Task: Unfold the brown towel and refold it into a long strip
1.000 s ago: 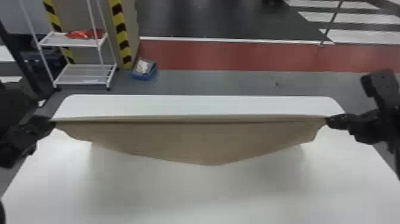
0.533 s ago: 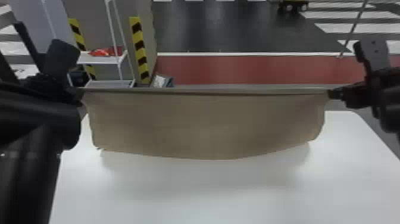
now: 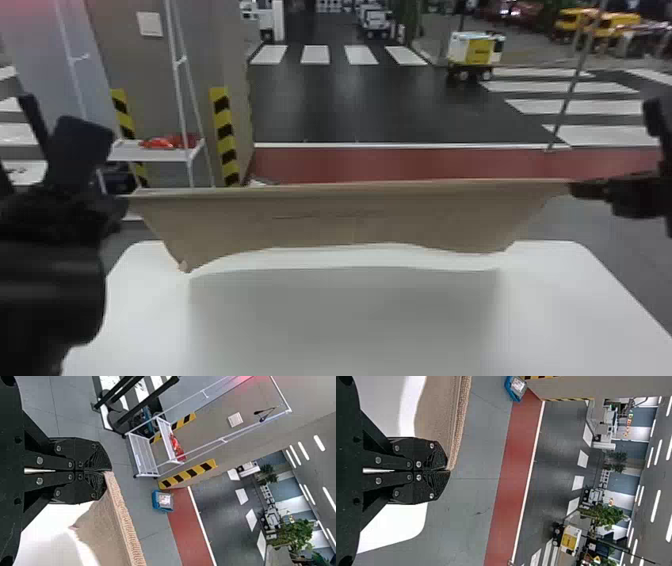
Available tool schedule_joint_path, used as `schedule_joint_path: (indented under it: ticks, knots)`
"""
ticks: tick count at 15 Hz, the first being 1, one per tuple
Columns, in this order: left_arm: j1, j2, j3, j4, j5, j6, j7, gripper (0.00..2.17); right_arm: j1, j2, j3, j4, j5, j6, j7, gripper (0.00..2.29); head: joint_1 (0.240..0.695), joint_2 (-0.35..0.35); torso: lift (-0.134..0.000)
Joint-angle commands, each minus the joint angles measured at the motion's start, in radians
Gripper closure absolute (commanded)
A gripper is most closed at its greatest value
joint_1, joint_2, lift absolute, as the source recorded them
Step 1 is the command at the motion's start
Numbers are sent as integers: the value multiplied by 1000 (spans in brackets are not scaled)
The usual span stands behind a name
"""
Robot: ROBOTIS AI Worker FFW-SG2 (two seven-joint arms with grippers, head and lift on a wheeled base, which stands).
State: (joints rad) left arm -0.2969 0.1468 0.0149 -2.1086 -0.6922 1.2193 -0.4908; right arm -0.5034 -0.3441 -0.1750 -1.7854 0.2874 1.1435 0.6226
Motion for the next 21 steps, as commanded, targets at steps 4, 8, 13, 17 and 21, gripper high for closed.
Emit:
schedule_joint_path:
  ticks: [4, 8, 13, 17, 21]
  knots:
    - [541, -16, -26, -291, -15, -137, 74, 2145, 428, -9, -215, -147, -7, -319, 101, 2067, 588, -73, -103]
    - [857, -20, -21, -268, -12, -398, 175, 2148, 648, -19, -304, -112, -27, -629, 223, 2067, 695, -148, -103]
    - [895, -7, -13, -194, -23, -441, 109, 2148, 680, -45, -290, -32, 47, -764, 368, 2067, 695, -185, -103]
    - [808, -13, -18, -197, -81, -392, -14, 2148, 625, -82, -227, 37, 115, -754, 410, 2067, 695, -182, -103]
    - [625, -7, -52, -160, -168, -241, -141, 2148, 533, -125, -164, 139, 176, -712, 436, 2067, 695, -190, -103]
